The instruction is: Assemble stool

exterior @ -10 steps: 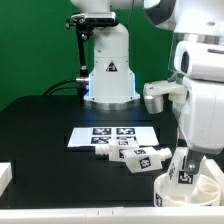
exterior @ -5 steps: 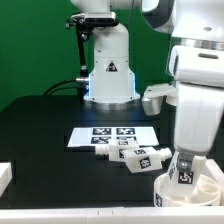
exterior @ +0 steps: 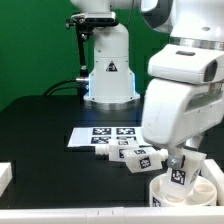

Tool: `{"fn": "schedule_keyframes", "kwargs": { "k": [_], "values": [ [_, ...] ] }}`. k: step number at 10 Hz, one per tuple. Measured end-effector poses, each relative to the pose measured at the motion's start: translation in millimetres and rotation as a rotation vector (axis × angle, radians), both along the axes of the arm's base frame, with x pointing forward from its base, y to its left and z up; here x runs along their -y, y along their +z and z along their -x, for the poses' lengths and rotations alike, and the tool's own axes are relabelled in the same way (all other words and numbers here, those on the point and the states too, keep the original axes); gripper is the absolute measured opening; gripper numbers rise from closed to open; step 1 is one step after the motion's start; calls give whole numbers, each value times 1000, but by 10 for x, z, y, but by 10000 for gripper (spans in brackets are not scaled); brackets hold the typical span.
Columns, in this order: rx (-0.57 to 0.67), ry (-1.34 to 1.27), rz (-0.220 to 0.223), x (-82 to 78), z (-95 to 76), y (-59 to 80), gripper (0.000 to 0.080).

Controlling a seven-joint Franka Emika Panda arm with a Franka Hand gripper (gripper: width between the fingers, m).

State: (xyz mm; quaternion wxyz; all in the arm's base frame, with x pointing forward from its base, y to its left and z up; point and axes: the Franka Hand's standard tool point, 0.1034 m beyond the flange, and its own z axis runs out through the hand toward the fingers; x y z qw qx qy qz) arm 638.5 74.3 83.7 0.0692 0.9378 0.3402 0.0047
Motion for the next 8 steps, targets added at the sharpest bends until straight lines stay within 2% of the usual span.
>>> {"fn": "schedule_keyframes", "kwargs": {
  "k": [1, 2, 5, 8],
  "values": [
    [-10, -193, -5, -29, 36, -5, 334],
    [-16, -291, 3, -98, 17, -5, 334],
    [14, -522, -15, -118, 10, -11, 335],
    [22, -1099, -129, -129, -8, -10, 335]
  ]
}}
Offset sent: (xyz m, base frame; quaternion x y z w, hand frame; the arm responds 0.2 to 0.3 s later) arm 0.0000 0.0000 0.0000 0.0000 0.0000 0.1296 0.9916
